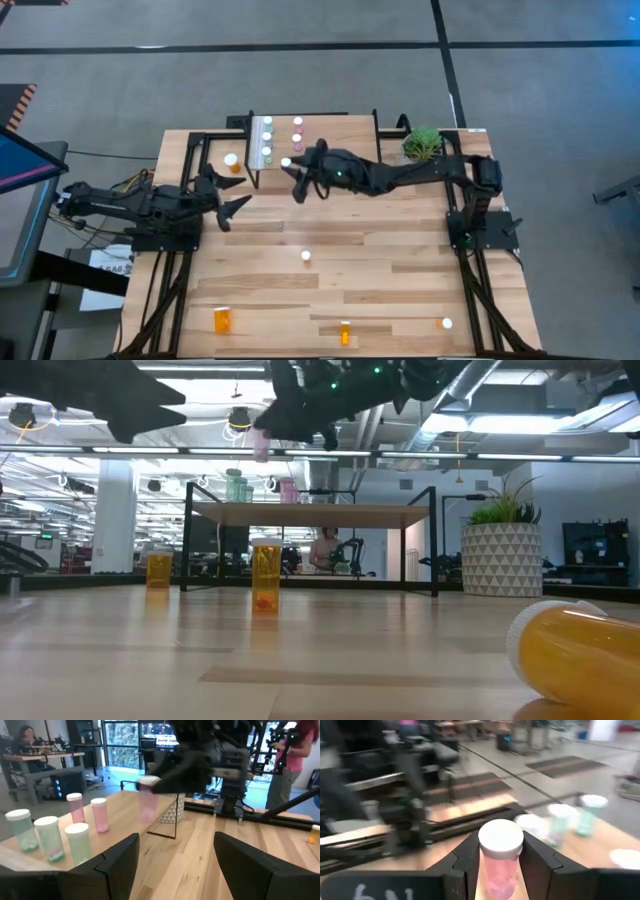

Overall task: Pick and place medicine bottles onto shelf by color
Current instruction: Put the pink pill bottle on the shelf aligned with the other pink pill bottles

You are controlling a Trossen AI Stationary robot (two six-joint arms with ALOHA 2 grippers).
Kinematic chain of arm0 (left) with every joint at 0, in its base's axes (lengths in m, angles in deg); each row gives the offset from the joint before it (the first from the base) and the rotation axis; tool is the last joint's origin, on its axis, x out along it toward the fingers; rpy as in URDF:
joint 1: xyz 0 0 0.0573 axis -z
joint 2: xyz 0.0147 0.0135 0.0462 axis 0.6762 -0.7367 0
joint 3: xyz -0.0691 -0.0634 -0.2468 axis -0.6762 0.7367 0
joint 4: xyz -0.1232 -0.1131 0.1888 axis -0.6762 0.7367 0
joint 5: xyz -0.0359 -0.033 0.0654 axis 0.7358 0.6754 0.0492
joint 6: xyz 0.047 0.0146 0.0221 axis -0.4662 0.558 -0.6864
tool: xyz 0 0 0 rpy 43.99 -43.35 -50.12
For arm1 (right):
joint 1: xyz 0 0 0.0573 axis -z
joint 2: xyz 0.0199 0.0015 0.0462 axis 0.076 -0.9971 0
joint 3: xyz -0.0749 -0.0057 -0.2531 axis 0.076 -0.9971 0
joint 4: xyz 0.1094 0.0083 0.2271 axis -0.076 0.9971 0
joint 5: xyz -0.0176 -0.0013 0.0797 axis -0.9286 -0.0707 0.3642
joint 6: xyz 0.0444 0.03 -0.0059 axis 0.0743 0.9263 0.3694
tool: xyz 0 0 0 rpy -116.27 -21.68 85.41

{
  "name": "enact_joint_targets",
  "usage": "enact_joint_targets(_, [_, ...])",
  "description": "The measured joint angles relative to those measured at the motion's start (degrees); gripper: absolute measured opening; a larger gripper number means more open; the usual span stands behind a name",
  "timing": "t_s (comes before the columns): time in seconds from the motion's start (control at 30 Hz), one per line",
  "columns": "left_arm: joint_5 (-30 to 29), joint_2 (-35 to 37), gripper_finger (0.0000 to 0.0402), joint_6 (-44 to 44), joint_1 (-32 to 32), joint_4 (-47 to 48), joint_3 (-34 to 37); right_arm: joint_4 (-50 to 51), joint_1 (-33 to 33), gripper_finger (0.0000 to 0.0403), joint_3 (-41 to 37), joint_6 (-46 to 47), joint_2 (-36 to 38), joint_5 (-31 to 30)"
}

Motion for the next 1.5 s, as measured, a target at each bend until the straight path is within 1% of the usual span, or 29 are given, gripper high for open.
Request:
enact_joint_targets(0.13, [0.17,0.39,0.0245,0.05,0.00,0.24,0.03,6.12,1.70,0.0135,1.01,0.67,0.01,-4.34])
enact_joint_targets(0.33, [0.37,0.32,0.0245,0.07,0.00,0.38,0.03,7.80,3.70,0.0137,1.01,2.82,-0.04,-4.76])
enact_joint_targets(0.47, [0.37,0.30,0.0245,0.07,0.00,0.33,0.03,7.57,3.79,0.0138,1.01,3.23,-0.29,-5.78])
enact_joint_targets(0.6, [0.84,0.32,0.0245,0.32,0.00,0.29,0.03,6.32,2.51,0.0138,0.85,2.79,-2.56,-5.93])
enact_joint_targets(0.67, [0.96,0.32,0.0245,0.93,0.00,0.29,0.03,3.23,1.81,0.0138,1.05,2.78,-4.01,-5.93])
enact_joint_targets(0.77, [1.59,0.32,0.0245,1.16,0.00,0.30,0.03,2.39,1.43,0.0138,0.91,2.78,-4.99,-5.88])
enact_joint_targets(0.83, [2.46,0.32,0.0245,1.25,0.00,0.32,0.03,1.66,1.58,0.0138,0.93,2.77,-4.92,-6.01])
enact_joint_targets(0.93, [2.94,0.30,0.0245,1.38,0.00,0.36,0.03,1.96,1.67,0.0138,1.01,1.87,-4.74,-7.95])
enact_joint_targets(1.17, [3.75,0.30,0.0245,2.53,0.00,2.28,0.03,3.40,1.28,0.0138,0.39,1.66,-4.20,-8.30])
enact_joint_targets(1.23, [3.88,0.30,0.0245,2.92,0.00,3.09,0.03,2.34,0.43,0.0138,-0.56,0.98,-4.19,-8.50])
enact_joint_targets(1.33, [4.01,0.31,0.0245,3.82,0.00,3.76,0.05,-3.01,-1.15,0.0138,-3.42,0.17,-2.35,-9.09])
enact_joint_targets(1.4, [4.27,0.29,0.0245,4.03,0.00,4.15,0.05,-5.89,-1.72,0.0138,-6.78,0.06,-0.25,-9.21])
enact_joint_targets(1.5, [4.62,0.29,0.0245,4.29,0.07,4.36,0.05,-12.92,-1.40,0.0138,-12.10,-0.19,1.94,-9.55])
